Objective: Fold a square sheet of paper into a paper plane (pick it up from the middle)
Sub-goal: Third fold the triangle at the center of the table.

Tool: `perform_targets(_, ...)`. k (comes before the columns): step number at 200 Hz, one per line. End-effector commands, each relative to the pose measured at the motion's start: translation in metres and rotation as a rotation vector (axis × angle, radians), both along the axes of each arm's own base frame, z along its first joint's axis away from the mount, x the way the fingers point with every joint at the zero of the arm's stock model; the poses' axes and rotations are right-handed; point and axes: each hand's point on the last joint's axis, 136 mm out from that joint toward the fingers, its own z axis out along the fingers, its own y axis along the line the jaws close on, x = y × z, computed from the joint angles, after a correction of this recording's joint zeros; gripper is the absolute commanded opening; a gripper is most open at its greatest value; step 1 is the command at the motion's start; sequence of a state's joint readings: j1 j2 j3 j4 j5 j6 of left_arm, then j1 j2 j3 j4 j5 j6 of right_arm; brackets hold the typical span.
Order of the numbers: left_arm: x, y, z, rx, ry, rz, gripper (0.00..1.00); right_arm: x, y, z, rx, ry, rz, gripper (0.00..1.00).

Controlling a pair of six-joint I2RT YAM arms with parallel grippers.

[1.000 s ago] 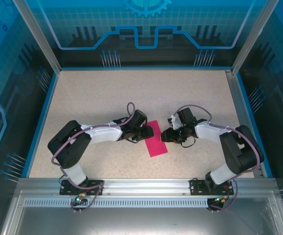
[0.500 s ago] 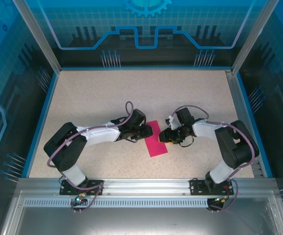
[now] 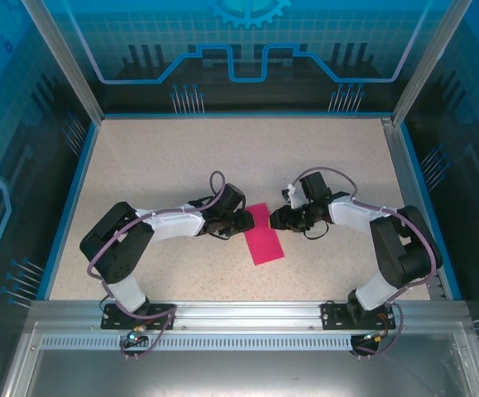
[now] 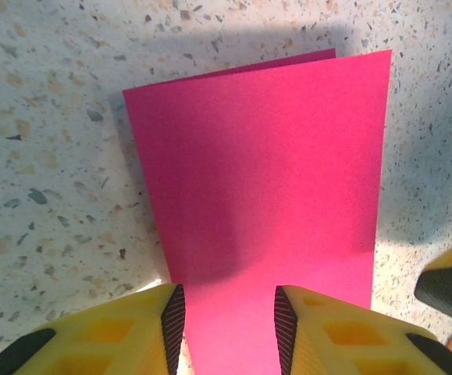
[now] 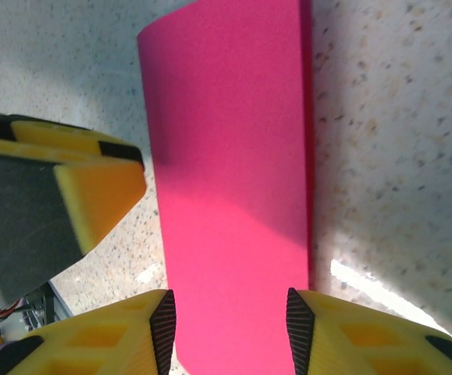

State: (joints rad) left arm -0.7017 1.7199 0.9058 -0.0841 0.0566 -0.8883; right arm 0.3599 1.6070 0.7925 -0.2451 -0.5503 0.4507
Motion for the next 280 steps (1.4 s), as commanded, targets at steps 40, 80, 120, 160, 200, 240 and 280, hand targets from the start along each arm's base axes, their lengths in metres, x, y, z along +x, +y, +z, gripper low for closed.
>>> perform_targets(40, 0.002, -0.006, -0.006, -0.009, 0.022, -0.034, 0.38, -0.003, 0.005, -0.014, 0.042, 0.076, 0.016, 0.44)
perform_targets(80, 0.004, -0.007, -0.010, -0.005, 0.034, -0.042, 0.38, -0.018, 0.009, -0.011, 0.084, 0.095, 0.047, 0.41)
perform_targets(120, 0.008, -0.011, -0.008, -0.003, 0.025, -0.071, 0.38, -0.026, 0.006, -0.013, 0.084, 0.102, 0.031, 0.31)
perform_targets(160, 0.013, -0.011, -0.005, 0.022, 0.015, -0.104, 0.38, -0.026, 0.003, -0.014, 0.076, 0.114, -0.006, 0.24)
perform_targets(200, 0.001, -0.008, 0.024, 0.019, -0.107, -0.185, 0.47, -0.020, 0.004, -0.007, 0.086, 0.111, -0.063, 0.20)
perform_targets(240, -0.046, -0.012, 0.037, 0.164, -0.262, -0.397, 0.56, -0.013, 0.003, 0.001, 0.087, 0.111, -0.065, 0.28)
perform_targets(280, -0.088, -0.021, 0.032, 0.339, -0.393, -0.574, 0.61, -0.011, 0.006, 0.006, 0.121, 0.127, -0.054, 0.17)
